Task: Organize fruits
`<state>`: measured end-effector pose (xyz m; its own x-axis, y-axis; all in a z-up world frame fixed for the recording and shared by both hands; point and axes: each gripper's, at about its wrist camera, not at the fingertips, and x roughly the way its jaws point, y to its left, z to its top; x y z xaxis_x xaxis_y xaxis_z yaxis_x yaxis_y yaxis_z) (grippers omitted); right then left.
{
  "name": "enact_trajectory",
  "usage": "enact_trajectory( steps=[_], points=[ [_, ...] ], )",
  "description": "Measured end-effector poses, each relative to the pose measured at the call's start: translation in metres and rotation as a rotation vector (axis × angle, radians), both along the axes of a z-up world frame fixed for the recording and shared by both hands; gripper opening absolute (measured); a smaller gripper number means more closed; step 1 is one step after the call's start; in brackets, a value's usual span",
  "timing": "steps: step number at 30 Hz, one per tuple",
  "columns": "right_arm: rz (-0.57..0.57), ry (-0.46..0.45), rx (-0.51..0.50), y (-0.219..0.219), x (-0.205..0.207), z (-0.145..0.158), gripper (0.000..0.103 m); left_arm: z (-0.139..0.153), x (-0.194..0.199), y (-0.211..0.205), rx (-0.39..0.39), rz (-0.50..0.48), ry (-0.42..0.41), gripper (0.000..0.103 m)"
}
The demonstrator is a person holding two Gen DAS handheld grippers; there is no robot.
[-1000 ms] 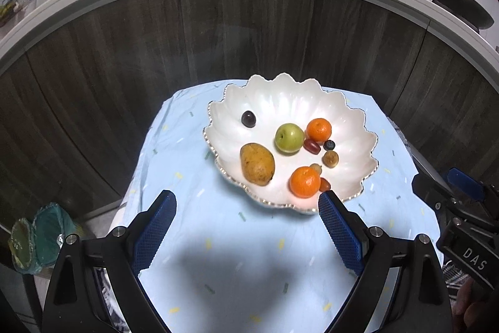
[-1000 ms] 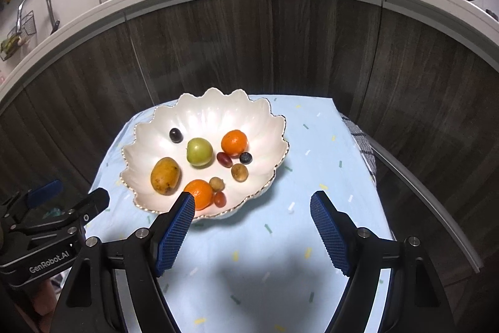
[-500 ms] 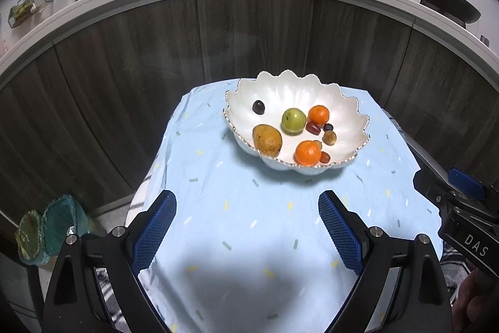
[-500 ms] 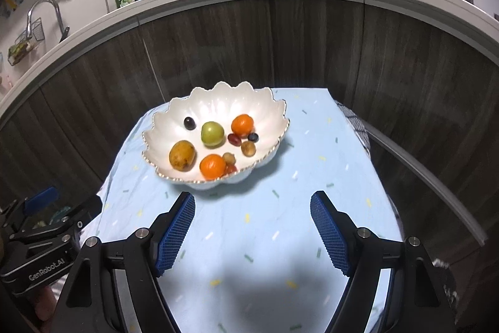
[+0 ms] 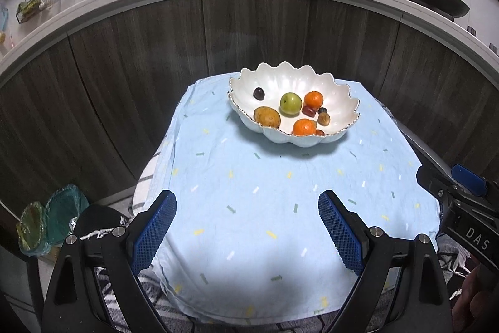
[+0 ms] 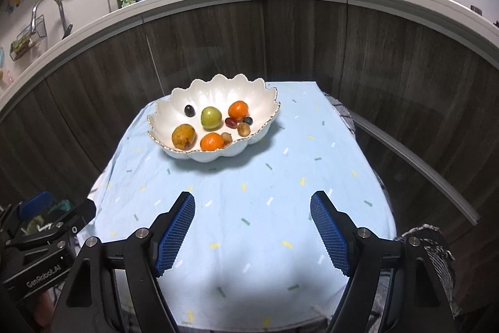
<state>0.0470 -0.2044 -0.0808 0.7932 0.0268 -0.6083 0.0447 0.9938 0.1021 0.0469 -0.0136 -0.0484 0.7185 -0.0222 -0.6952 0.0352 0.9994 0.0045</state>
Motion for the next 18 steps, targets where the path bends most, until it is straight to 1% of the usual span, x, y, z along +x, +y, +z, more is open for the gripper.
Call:
enact_trajectory(
  steps=[5, 6, 18],
  points=[
    [-0.022, -0.028, -0.004, -0.004, -0.01, 0.005, 0.078, 0.004, -0.006, -0.001, 0.003, -0.007, -0.02, 0.093],
    [-0.023, -0.029, -0.003, -0.005, -0.01, 0.006, 0.08, 0.005, -0.007, -0.001, 0.005, -0.007, -0.025, 0.093],
    [-0.038, -0.042, 0.009, -0.009, -0.014, 0.009, 0.08, 0.011, -0.01, -0.005, 0.018, -0.013, -0.055, 0.093]
  ],
)
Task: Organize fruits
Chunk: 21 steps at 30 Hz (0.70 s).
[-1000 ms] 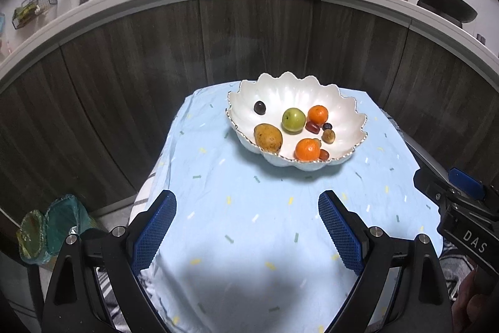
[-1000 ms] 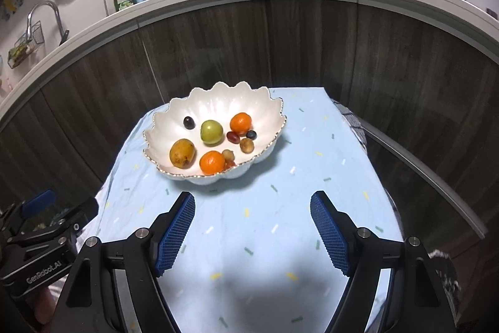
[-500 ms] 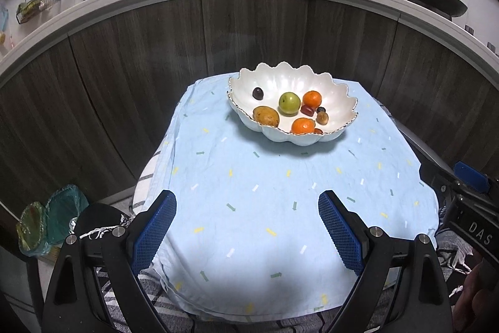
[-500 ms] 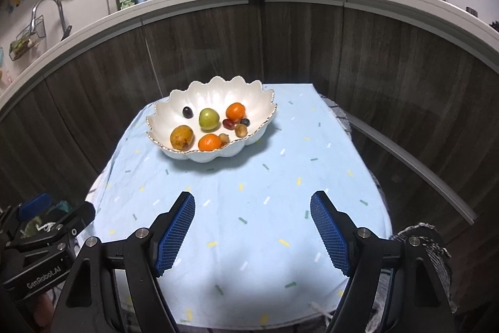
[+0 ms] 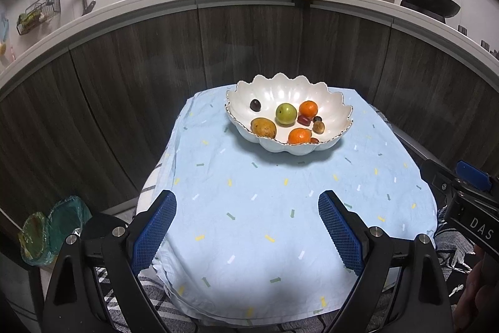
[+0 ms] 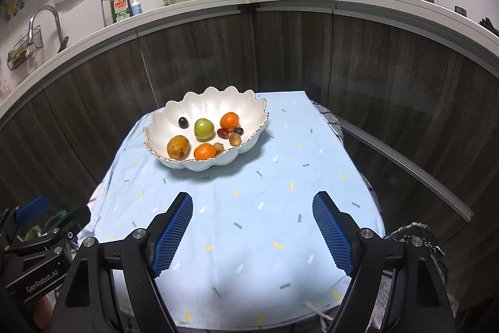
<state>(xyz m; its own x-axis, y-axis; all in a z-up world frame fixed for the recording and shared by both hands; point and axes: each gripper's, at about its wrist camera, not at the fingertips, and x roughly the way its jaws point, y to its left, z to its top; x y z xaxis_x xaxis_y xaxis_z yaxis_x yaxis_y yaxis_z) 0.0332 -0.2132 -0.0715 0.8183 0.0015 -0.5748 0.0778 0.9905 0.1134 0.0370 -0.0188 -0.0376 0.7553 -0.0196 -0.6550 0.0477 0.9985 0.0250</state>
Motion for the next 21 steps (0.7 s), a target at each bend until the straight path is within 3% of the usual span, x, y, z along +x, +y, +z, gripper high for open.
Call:
enact_trajectory(
  steps=[21],
  points=[
    [-0.001, 0.001, 0.002, 0.0027, -0.0001, 0.0016, 0.08, 0.0022, 0.0006, -0.0003, 0.005, -0.004, -0.002, 0.093]
  ],
)
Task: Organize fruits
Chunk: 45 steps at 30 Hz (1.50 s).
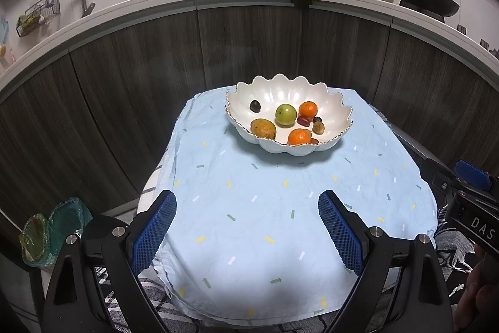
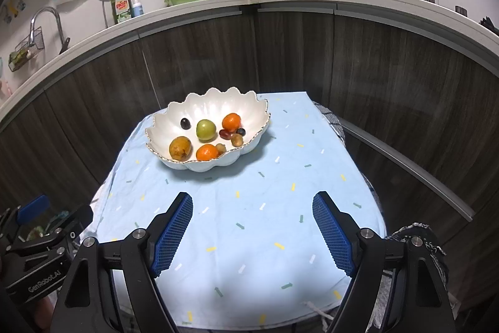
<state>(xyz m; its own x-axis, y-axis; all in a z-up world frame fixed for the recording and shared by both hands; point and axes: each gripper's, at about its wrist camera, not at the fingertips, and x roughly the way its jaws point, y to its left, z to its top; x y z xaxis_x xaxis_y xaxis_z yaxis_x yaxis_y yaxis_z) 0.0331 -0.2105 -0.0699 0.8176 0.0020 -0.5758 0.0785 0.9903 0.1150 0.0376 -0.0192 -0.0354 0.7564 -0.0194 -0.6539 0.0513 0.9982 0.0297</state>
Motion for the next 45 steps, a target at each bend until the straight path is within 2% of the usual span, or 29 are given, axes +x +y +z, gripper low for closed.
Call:
enact_trajectory(
  steps=[21, 45],
  points=[
    [0.002, 0.002, 0.006, 0.0, -0.0005, 0.001, 0.08, 0.0036, -0.0038, -0.0034, 0.013, -0.01, -0.027, 0.093],
    [-0.001, 0.006, 0.008, 0.002, -0.0011, 0.0001, 0.08, 0.0017, -0.0028, -0.0032, 0.01, -0.007, -0.013, 0.093]
  ],
)
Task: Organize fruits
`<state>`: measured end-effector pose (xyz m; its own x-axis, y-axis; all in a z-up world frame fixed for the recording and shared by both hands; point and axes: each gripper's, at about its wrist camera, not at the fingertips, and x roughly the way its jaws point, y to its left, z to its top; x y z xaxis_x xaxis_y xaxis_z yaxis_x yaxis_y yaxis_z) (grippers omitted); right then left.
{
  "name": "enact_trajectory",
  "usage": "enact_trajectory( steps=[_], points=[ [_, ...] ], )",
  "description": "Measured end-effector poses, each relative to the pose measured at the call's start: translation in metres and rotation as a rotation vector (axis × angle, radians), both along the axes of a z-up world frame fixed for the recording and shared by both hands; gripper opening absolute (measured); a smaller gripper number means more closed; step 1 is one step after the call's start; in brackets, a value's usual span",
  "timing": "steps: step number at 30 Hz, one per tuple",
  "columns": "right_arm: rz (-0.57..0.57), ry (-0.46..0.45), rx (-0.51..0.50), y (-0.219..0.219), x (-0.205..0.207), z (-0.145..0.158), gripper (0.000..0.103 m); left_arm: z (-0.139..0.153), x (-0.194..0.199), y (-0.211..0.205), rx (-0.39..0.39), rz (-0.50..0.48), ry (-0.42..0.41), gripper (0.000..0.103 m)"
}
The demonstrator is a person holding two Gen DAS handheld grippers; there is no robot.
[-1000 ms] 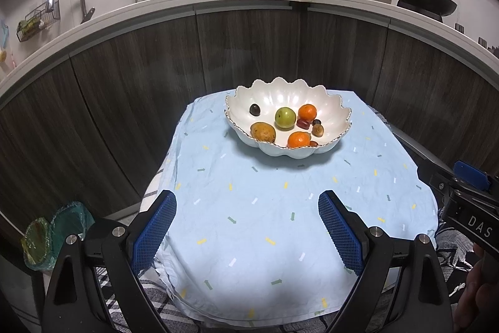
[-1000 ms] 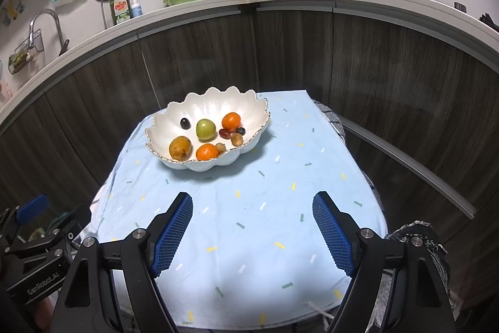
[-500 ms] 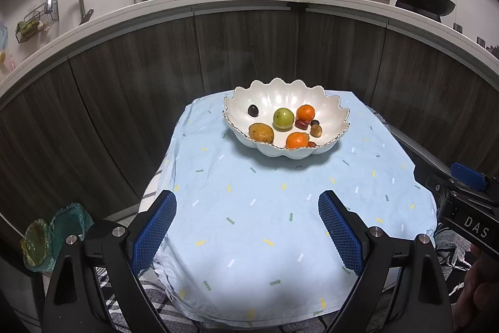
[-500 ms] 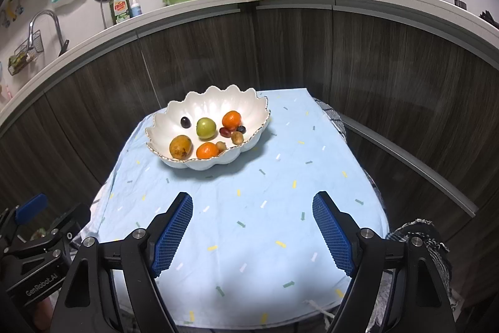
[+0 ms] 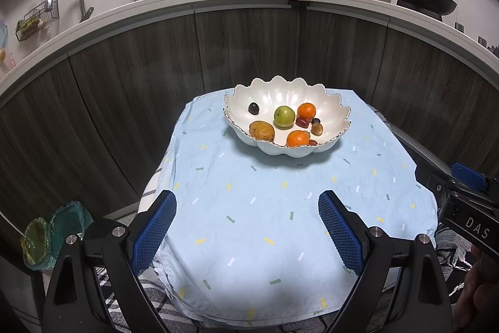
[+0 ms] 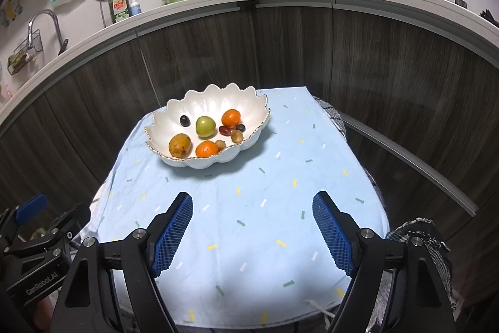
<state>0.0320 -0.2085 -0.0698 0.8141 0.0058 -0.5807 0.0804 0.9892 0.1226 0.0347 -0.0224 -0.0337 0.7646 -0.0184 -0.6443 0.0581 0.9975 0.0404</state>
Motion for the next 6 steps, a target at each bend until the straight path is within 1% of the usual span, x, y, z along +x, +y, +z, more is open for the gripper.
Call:
enact_trajectory(
  steps=[6],
  points=[
    [0.001, 0.0, 0.001, -0.0007, 0.0, 0.0002, 0.08, -0.002, 0.0004, 0.0007, 0.002, 0.006, 0.002, 0.093]
  ],
)
